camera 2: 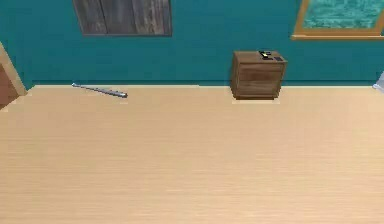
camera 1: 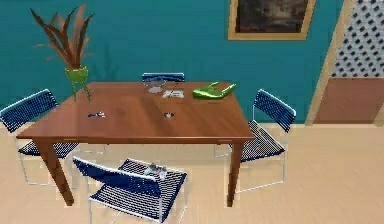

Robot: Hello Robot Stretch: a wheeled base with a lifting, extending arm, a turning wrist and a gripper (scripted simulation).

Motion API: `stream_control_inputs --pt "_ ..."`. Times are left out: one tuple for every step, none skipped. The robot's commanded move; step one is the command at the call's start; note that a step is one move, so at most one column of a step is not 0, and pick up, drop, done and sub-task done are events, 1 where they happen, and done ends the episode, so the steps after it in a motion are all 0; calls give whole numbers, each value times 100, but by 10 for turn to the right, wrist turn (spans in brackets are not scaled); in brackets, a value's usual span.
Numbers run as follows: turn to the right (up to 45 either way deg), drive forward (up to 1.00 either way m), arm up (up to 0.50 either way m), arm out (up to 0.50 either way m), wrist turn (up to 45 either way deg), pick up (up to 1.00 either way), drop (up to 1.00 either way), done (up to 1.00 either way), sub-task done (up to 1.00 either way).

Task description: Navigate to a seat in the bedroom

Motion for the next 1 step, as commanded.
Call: stream_control_inputs --pt "-180 0 0 0 0 0 0 0 0"
